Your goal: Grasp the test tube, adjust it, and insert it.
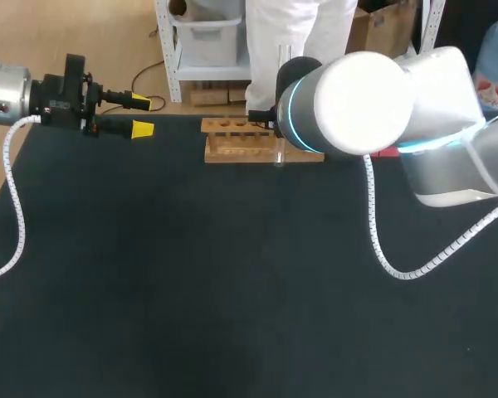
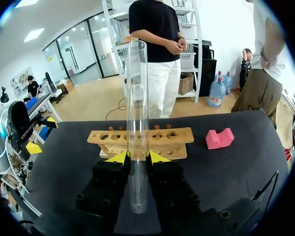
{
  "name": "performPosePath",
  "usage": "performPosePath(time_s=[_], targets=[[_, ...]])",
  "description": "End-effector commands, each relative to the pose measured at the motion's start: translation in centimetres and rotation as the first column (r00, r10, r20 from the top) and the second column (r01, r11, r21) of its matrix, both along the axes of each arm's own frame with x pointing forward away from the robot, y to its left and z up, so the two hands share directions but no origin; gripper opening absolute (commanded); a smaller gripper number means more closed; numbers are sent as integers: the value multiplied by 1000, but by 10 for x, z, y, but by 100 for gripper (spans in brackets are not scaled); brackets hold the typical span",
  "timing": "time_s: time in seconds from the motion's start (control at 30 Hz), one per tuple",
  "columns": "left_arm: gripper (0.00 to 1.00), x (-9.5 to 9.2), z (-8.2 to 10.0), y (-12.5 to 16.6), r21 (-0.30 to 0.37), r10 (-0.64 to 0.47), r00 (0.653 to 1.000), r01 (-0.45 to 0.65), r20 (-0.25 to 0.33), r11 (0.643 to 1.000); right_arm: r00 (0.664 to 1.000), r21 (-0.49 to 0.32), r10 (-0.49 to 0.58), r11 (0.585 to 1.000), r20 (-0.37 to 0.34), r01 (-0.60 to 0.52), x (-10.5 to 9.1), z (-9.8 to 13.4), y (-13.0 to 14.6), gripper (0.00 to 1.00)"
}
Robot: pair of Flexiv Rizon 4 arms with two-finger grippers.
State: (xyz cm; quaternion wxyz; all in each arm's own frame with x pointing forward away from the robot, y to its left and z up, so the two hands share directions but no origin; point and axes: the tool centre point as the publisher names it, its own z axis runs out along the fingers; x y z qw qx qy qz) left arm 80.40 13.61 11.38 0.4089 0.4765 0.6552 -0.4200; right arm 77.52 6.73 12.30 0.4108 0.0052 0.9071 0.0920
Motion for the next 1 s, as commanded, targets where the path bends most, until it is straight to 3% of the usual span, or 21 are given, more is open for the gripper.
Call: performPosePath(time_s=[0.03, 0.3, 0.47, 1.0], targets=[[100, 0, -1, 0, -2, 0, 1000, 0, 3, 1000, 1000, 2, -1, 1000, 6, 1, -2, 0, -1, 0], [100, 0, -1, 0, -2, 0, 1000, 0, 3, 1000, 1000, 2, -1, 1000, 6, 1, -2, 0, -1, 0], [100, 0, -1, 0, -2, 0, 1000, 0, 3, 1000, 989, 23, -70, 997, 127, 68, 7, 0, -1, 0], [100, 0, -1, 0, -2, 0, 1000, 0, 3, 1000, 954, 74, -95, 994, 284, 77, 22, 25, -7, 0]])
